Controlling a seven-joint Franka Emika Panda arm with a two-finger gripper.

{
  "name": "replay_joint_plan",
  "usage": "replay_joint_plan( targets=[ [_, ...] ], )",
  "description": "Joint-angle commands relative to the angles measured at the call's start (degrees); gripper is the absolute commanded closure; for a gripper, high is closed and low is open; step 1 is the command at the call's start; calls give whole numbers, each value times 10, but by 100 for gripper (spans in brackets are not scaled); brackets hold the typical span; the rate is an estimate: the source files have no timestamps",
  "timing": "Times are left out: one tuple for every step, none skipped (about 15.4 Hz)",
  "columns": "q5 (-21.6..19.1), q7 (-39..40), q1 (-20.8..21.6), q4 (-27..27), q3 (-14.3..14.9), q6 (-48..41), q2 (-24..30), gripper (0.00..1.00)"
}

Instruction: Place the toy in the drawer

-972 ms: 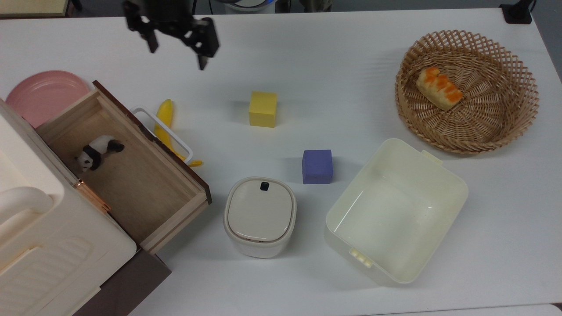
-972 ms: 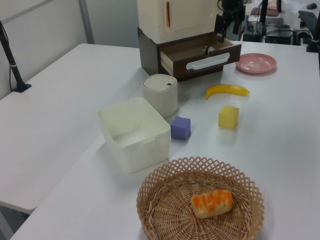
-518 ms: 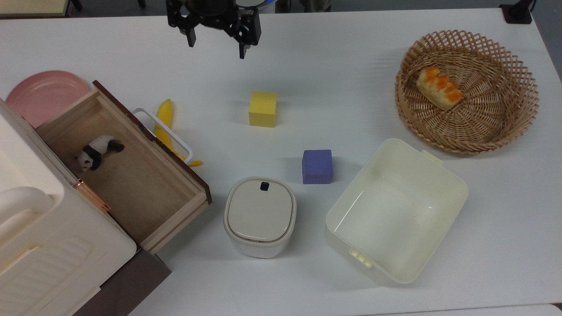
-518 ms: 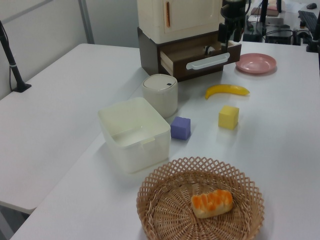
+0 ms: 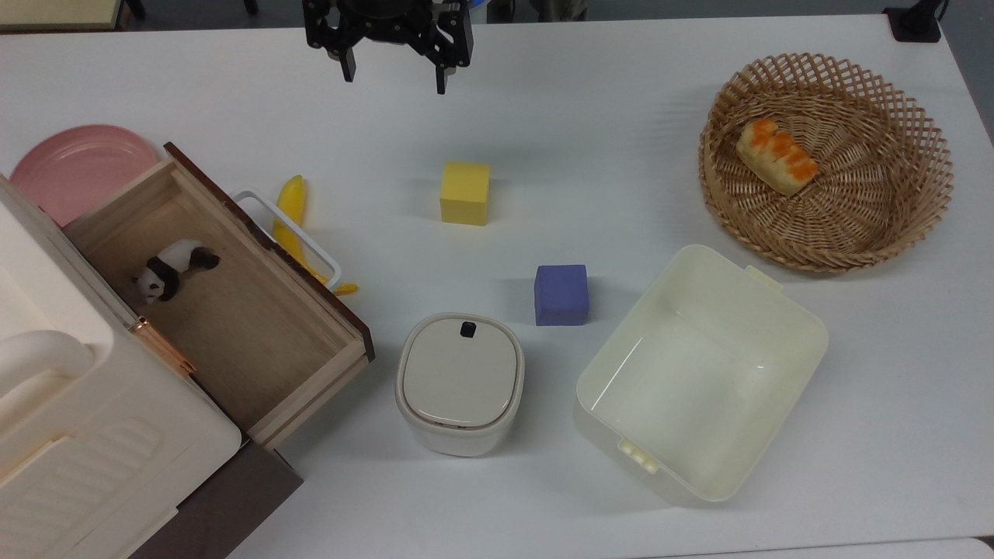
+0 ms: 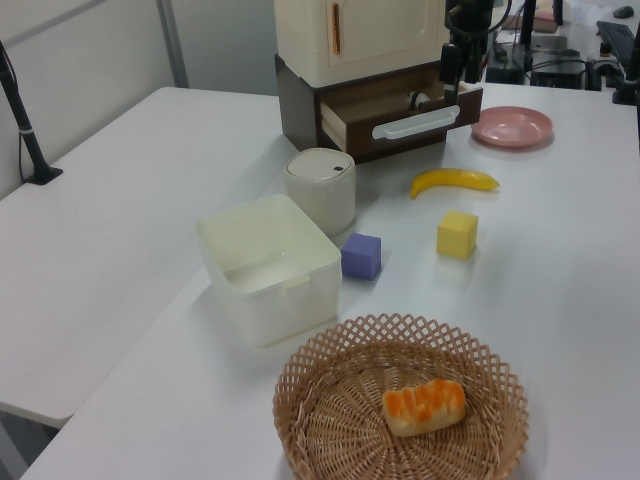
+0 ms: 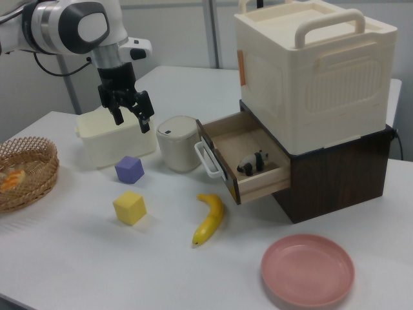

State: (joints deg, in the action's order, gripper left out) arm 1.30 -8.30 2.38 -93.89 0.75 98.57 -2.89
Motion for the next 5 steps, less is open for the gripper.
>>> replay_joint_plan(
  targets=[
    [-10, 14, 10, -21, 11, -9, 22, 0],
    [-10, 14, 10, -21, 12, -10, 22, 0],
    [-10, 13, 10, -21, 11, -10, 21, 0],
    [-10, 8, 10, -21, 11, -10, 21, 0],
    [-10, 8, 9, -20, 11, -12, 20, 0]
  ],
)
